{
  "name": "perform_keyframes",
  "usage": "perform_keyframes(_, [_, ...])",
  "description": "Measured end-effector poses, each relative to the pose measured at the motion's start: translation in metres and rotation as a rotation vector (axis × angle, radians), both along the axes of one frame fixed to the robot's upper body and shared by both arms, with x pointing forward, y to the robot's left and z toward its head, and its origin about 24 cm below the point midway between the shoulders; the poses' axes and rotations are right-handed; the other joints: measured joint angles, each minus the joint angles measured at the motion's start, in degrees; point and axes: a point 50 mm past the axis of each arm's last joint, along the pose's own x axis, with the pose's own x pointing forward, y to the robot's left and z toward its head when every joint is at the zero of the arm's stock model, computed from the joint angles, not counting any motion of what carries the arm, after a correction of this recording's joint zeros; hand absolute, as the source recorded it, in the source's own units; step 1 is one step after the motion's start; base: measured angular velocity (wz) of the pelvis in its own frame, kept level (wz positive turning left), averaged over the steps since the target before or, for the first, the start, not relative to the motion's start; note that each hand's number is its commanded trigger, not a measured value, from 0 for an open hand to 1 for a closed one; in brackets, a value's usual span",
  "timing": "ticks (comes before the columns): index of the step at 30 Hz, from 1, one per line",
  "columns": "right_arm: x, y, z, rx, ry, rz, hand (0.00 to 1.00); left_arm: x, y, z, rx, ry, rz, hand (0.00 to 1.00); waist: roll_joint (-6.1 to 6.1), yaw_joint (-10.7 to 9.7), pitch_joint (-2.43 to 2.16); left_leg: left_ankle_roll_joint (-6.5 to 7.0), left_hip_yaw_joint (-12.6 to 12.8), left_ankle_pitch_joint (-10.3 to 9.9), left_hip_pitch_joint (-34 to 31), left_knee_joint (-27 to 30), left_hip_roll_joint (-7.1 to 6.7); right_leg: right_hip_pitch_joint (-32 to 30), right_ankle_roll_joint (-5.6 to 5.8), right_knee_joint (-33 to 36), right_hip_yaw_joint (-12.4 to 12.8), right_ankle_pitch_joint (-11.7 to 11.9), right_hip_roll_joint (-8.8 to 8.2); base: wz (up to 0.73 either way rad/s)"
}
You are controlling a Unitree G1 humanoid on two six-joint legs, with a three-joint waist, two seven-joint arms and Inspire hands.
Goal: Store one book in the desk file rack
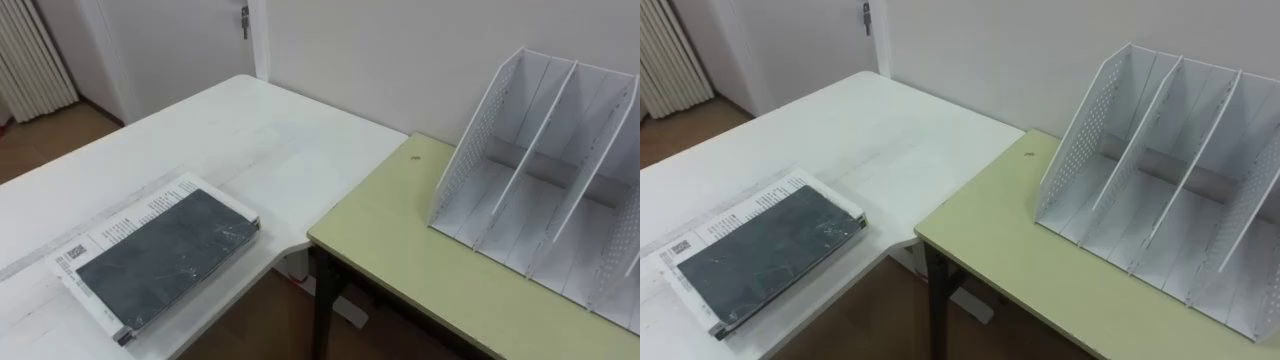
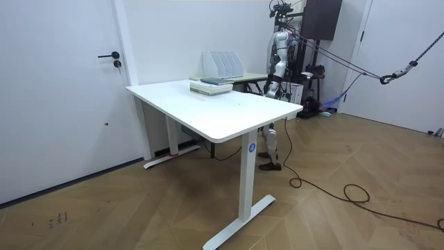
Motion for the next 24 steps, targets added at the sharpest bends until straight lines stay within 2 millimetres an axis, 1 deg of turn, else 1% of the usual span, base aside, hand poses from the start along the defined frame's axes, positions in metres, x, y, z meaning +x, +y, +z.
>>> perform_keyframes(21, [0.0001,-0.0001,0.0000,-0.002,0.001,0.001,0.00,-0.0001,0.0002,0.0000,0.002,0.000,0.001,0.00,0.00,0.0,0.01,0.00,0.0,0.0,0.1,0.0,0.00,0.0,0.00,0.1,0.0,0.0,0.02,0.00])
perform_keyframes(24, [0.0000,0.0000,0.0000,-0.003,0.002,0.007,0.00,-0.0002,0.0006,0.0001,0.006,0.001,0.001,0.00,-0.14,0.0,0.04,0.00,0.0,0.0,0.1,-0.1,0.00,0.0,0.00,0.0,0.0,0.0,0.03,0.00])
